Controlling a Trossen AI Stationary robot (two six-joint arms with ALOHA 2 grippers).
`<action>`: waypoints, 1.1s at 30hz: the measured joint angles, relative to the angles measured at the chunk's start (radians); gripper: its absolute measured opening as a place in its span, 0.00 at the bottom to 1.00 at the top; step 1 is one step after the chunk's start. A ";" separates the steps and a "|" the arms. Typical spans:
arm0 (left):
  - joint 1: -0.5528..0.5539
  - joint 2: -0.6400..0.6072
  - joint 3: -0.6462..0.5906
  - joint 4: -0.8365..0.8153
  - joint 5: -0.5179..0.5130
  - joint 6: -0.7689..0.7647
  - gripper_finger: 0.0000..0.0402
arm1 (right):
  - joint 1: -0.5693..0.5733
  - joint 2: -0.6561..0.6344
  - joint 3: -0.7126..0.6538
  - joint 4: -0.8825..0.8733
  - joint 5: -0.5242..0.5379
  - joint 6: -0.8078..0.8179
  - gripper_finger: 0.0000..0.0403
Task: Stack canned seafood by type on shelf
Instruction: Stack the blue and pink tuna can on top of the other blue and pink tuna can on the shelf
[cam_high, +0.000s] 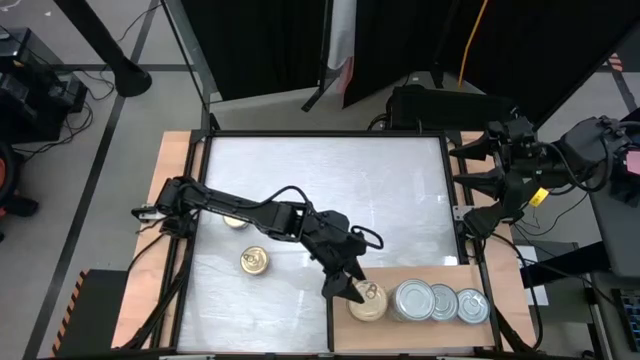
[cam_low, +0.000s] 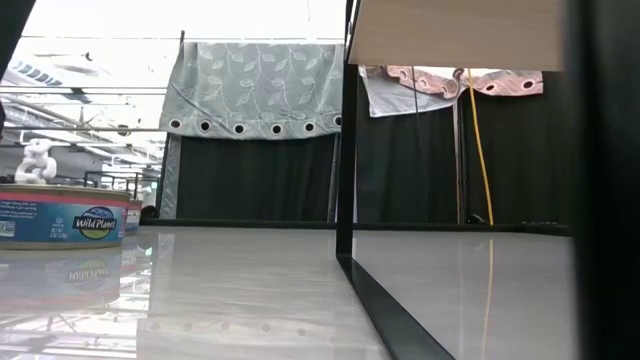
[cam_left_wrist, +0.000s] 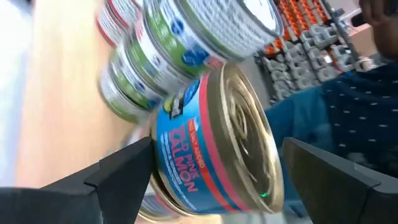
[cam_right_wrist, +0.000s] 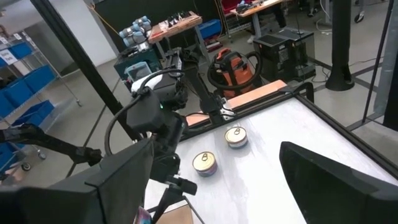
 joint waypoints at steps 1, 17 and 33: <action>0.000 -0.001 0.001 0.000 -0.019 0.019 0.88 | 0.000 0.000 0.000 -0.002 0.000 0.000 0.84; 0.000 -0.005 0.131 -0.191 -0.177 0.035 0.88 | 0.000 0.000 0.000 -0.022 -0.008 0.012 0.84; -0.013 -0.080 0.344 -1.242 -0.405 -0.317 0.37 | 0.000 0.000 0.000 -0.060 -0.035 0.038 0.84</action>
